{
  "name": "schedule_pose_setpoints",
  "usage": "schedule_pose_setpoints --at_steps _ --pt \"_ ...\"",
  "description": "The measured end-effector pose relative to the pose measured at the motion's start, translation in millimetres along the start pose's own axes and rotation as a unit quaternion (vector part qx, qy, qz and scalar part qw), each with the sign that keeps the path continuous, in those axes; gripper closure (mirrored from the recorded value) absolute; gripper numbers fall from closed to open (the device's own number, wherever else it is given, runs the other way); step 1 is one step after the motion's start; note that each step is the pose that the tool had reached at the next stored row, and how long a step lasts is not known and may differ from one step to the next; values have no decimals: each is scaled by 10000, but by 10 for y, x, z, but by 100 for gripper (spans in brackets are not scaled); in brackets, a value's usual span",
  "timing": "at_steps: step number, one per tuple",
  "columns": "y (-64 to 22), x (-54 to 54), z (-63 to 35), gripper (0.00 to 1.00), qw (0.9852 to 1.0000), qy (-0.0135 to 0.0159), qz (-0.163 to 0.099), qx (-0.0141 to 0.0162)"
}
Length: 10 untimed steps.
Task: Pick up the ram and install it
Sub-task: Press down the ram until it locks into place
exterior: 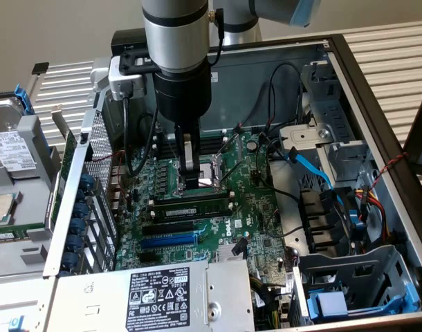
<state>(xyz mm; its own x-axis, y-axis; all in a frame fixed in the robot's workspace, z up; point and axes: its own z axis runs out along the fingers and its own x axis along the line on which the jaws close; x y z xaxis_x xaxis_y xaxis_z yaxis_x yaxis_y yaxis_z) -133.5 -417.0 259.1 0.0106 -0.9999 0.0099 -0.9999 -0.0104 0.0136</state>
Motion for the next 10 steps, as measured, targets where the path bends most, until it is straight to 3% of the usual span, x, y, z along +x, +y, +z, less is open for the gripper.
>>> schedule_pose_setpoints --at_steps 6,10 --pt "0 0 0 89 10000 0 2 0" --pt "1 0 0 89 9998 -2 187 -3"
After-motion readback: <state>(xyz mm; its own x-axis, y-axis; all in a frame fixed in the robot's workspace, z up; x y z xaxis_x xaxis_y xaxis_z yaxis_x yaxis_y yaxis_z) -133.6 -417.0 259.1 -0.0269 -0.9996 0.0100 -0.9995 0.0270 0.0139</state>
